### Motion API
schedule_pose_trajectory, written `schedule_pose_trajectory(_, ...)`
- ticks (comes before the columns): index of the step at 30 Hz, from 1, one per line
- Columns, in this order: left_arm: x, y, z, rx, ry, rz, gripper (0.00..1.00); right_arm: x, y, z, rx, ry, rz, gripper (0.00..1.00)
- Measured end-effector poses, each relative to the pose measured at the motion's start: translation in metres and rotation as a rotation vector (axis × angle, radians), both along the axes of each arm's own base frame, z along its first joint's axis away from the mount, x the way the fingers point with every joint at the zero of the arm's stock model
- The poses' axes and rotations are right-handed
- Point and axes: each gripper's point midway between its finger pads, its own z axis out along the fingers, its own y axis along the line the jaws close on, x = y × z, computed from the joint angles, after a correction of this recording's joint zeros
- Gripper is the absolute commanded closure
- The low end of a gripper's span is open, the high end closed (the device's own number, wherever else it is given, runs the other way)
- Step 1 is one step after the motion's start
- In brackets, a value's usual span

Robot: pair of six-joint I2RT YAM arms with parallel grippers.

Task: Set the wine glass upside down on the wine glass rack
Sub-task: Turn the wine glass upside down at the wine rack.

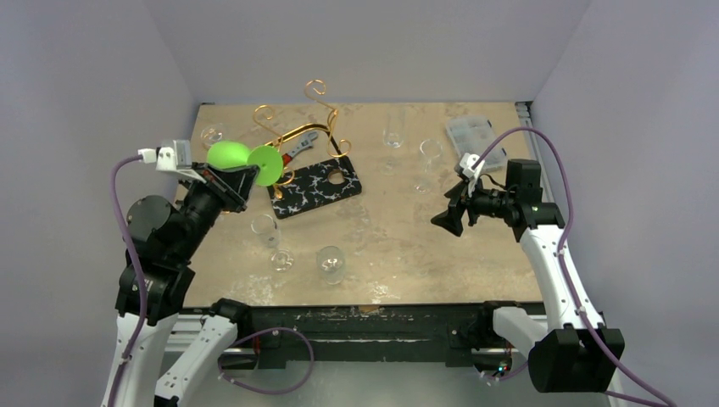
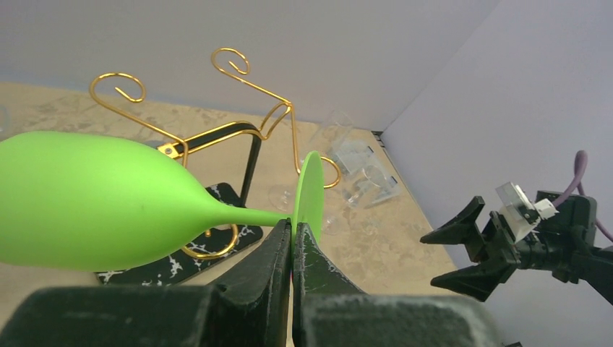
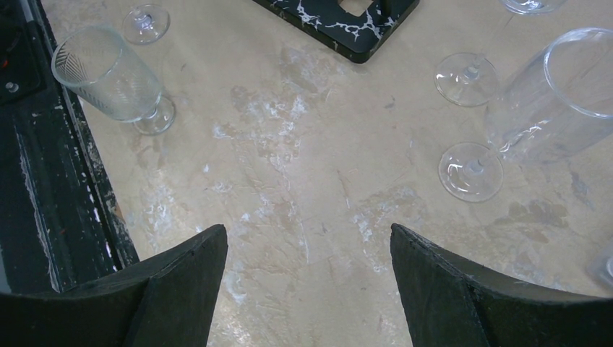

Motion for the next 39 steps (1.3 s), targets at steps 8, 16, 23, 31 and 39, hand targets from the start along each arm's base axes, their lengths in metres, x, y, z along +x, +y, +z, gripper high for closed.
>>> schedule_pose_trajectory(8, -0.005, 0.025, -0.002, 0.017, -0.01, 0.125, 1.0, 0.001, 0.0, -0.002, 0.0, 0.008, 0.0, 0.2)
schedule_pose_trajectory(16, -0.009, 0.053, -0.013, 0.033, 0.001, 0.269, 1.0, 0.002, 0.0, -0.004, -0.002, 0.014, 0.001, 0.2)
schedule_pose_trajectory(23, -0.006, 0.066, -0.034, 0.048, 0.042, 0.344, 1.0, 0.002, 0.0, -0.005, -0.002, 0.017, 0.001, 0.2)
schedule_pose_trajectory(31, -0.026, 0.095, -0.034, 0.024, 0.012, 0.478, 1.0, 0.002, 0.0, -0.005, -0.002, 0.017, 0.001, 0.2)
schedule_pose_trajectory(39, -0.05, 0.122, -0.069, -0.1, 0.061, 0.624, 1.0, 0.002, 0.0, -0.005, -0.002, 0.017, 0.001, 0.2)
